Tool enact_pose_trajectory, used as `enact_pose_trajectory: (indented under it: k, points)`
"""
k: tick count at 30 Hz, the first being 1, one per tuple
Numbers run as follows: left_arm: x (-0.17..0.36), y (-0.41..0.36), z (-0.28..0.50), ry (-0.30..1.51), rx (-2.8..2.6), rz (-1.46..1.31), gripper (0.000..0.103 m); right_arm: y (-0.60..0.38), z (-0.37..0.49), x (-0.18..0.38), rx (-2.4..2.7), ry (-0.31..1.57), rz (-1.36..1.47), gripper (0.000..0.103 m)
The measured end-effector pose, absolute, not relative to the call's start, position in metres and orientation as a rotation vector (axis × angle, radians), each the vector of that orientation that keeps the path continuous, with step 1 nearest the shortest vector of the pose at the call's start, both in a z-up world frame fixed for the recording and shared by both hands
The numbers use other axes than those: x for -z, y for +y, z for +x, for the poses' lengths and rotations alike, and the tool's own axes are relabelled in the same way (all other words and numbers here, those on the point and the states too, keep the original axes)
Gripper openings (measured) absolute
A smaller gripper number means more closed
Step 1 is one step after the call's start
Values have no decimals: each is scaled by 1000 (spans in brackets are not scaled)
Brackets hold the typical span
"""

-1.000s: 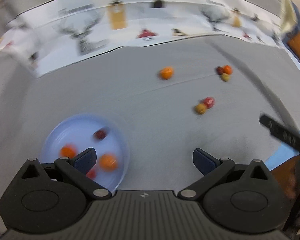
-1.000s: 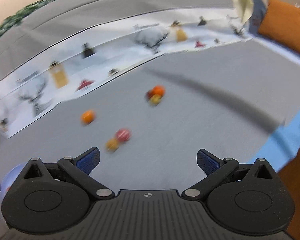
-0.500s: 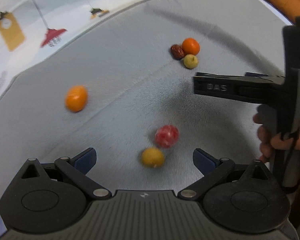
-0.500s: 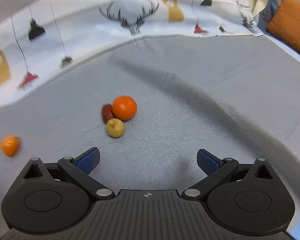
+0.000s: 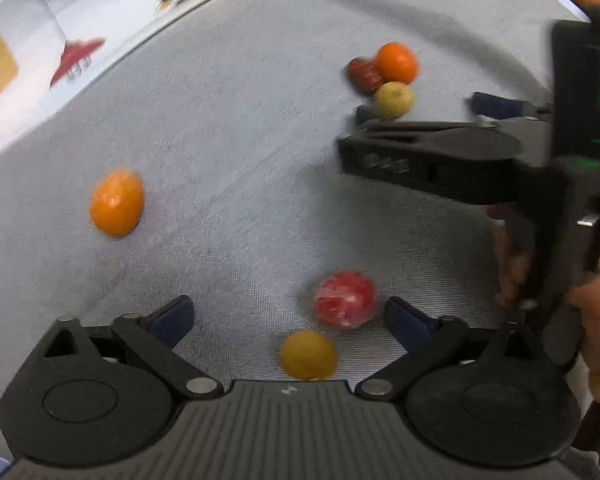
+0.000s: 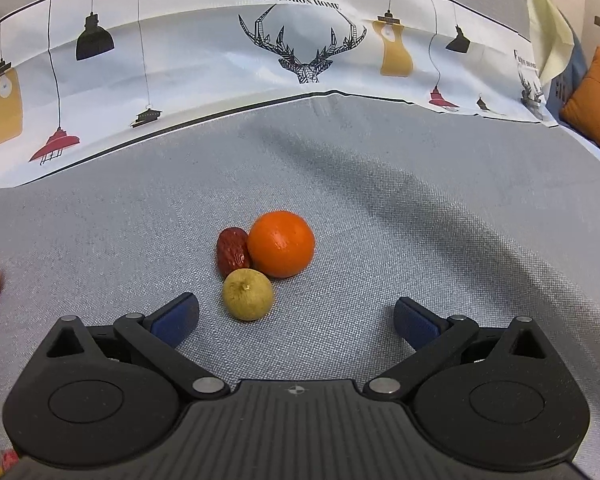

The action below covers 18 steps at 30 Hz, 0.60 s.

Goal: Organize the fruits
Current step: 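Grasp a red tomato with the left tool while the right tool grasps a small yellow fruit, then carry the tomato with the left tool while the right tool carries the yellow fruit over the plate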

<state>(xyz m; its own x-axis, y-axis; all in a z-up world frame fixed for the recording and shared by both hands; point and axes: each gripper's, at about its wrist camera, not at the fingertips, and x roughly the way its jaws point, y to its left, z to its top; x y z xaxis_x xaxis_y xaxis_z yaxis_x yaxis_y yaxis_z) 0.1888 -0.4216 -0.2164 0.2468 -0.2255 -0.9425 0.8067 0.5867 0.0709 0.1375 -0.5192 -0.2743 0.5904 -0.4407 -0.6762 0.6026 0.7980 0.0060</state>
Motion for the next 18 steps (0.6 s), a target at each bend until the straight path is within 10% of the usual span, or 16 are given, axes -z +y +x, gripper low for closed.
enact_pose_trajectory:
  k: [2,5,18]
  points:
    - [210,-426,178,1077,830,660,32,-517,137,271,616,707,235,92]
    - [206,-426,172,1052,855,654,31,-508,139,263,603,733,145,26]
    - [109,-329,163,973,758,437,31,-497,32,164,662,616,338,27]
